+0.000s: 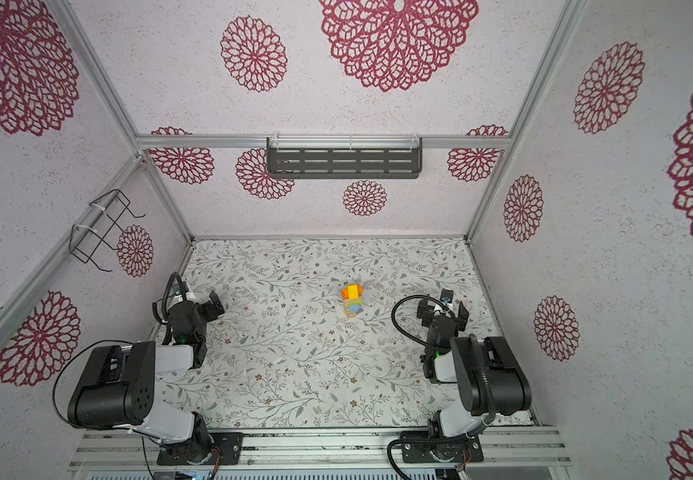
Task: Build the wood block tower
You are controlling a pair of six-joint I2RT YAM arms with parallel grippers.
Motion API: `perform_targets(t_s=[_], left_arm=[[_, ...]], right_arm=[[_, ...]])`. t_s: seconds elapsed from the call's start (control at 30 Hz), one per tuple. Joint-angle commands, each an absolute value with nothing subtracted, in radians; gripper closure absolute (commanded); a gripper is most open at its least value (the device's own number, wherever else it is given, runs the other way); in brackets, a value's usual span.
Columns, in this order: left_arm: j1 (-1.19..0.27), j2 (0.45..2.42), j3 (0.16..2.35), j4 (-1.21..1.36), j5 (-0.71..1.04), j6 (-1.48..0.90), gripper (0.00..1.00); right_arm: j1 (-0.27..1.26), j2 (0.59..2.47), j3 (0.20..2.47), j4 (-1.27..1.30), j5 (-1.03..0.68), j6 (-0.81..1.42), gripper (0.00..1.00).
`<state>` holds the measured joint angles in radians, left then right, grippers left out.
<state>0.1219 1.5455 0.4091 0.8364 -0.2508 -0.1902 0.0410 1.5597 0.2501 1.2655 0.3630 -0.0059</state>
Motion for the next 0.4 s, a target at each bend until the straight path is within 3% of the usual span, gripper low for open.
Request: perform_targets(t_s=[0.0, 0.37], left_arm=[[0.114, 1.551, 0.419, 0.879, -0.256, -0.153, 0.03], [0.115, 1.551, 0.42, 0.879, -0.256, -0.153, 0.03]], right_arm=[[0.055, 1.537, 0.247, 1.218, 0.331, 0.026, 0.01], [0.069, 1.54, 0.245, 1.227, 0.332, 0.017, 0.01]])
